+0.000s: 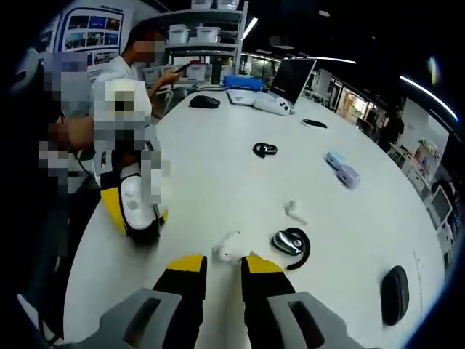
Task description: Pick up the earbuds from the table and place the earbuds into the earbud case
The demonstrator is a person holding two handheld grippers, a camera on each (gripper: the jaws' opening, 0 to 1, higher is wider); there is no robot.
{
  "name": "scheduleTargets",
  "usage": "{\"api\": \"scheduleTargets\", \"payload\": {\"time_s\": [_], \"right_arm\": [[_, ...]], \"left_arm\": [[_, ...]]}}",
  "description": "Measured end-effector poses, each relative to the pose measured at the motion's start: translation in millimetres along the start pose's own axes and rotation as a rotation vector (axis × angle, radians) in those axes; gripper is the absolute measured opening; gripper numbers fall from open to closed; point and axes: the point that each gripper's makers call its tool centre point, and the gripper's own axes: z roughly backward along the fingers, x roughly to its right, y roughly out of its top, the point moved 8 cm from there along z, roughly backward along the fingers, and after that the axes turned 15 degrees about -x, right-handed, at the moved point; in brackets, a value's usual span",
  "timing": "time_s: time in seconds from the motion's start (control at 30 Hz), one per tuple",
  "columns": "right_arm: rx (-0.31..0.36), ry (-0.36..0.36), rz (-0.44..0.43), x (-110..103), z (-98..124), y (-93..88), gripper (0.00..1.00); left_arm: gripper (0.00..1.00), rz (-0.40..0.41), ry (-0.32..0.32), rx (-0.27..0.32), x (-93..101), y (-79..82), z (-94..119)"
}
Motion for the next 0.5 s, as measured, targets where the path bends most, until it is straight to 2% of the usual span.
{"api": "scheduleTargets", "payload": {"time_s": [0.23, 0.5], "right_arm": [[0.024, -0.013, 0.099, 3.8, -2.7, 4.6, 0.16], [0.027, 0.004, 0.156, 2.7, -5.0, 7.9, 0.13]], "left_arm": [[0.25, 0.001, 0.002, 0.0, 0.1, -0.1, -0.1], [0.25, 0.006, -0.001, 0.001, -0.3, -0.2, -0.2]]}}
